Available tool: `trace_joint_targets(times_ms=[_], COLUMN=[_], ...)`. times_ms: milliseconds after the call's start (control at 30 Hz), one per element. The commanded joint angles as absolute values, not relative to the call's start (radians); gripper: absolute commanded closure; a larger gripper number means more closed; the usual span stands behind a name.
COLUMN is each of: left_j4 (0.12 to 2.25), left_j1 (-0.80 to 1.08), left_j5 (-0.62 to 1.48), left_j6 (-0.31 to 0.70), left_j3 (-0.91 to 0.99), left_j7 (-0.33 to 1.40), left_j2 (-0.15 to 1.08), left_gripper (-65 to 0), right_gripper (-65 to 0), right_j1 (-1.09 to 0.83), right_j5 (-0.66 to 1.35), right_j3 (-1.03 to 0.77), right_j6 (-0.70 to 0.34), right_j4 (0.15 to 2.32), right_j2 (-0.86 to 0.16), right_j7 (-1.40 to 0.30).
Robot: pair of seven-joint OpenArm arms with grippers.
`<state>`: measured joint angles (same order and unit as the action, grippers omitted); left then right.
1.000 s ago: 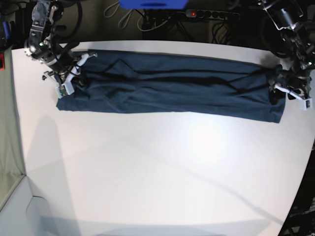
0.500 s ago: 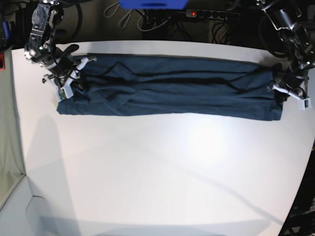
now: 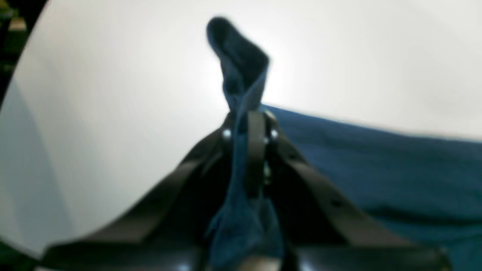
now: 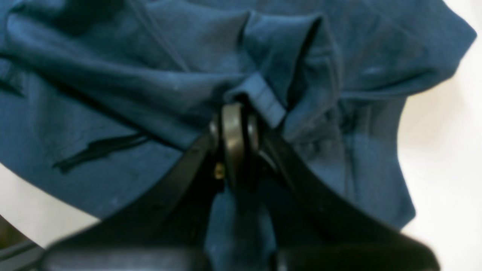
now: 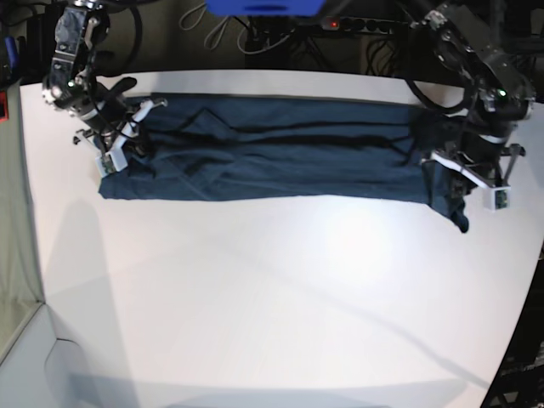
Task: Layout the t-shirt on the table in an organized manner, then fold the t-shirt properly
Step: 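Move the left gripper inward and grasp the strip near its middle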
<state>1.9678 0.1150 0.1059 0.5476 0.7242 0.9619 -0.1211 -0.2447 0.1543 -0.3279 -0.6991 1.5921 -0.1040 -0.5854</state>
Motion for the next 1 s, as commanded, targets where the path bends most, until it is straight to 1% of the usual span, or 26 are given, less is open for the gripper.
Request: trace_joint_targets(times_ms=[0,100,200,233,300,400,467,567,700,967], left_j4=[1.995,1.985,1.948,1.946,1.937,1.908,1.886,1.842,1.796,1.702], left_j1=[0.117,0.160,0.214,0.234,0.266,0.291,0.291,0.282,0.265,0.223], left_j5=[0.093,-0.002,-0.021,-0.022,-0.024,-0.025,-0.024,-0.021,-0.021,-0.021], left_j6=[0.552,0.552,0.547,0.522,0.432,0.335,0.288,0.232,0.193,0.193], left_j3=[0.688,0.572,0.404,0.341,0.219,0.051,-0.016,-0.090,-0.170,-0.188], left_j7=[0.938,0.901,0.845,0.828,0.796,0.733,0.707,0.685,0.685,0.685], left_j2=[-0.150,-0.157,-0.157,-0.157,-0.157,-0.157,-0.157,-0.157,-0.157,-0.157], left_gripper=[-0.2,-0.2,-0.2,-0.2,-0.2,-0.2,-0.2,-0.2,-0.2,-0.5], right_gripper=[0.0,0.0,0.0,0.0,0.0,0.0,0.0,0.0,0.0,0.0], right_j1=[-0.243,-0.243,-0.243,-0.243,-0.243,-0.243,-0.243,-0.243,-0.245,-0.245], right_j5=[0.147,0.148,0.148,0.148,0.148,0.148,0.148,0.148,0.148,0.148], right_j3=[-0.328,-0.328,-0.328,-0.328,-0.328,-0.328,-0.328,-0.328,-0.328,-0.328], right_j6=[-0.698,-0.698,-0.698,-0.698,-0.698,-0.698,-0.698,-0.698,-0.698,-0.698], right_j4=[1.603,1.604,1.604,1.604,1.604,1.604,1.604,1.604,1.604,1.604], right_j2=[-0.108,-0.108,-0.108,-0.108,-0.108,-0.108,-0.108,-0.108,-0.110,-0.111], right_j7=[-0.596,-0.596,-0.596,-0.596,-0.596,-0.596,-0.596,-0.598,-0.598,-0.598])
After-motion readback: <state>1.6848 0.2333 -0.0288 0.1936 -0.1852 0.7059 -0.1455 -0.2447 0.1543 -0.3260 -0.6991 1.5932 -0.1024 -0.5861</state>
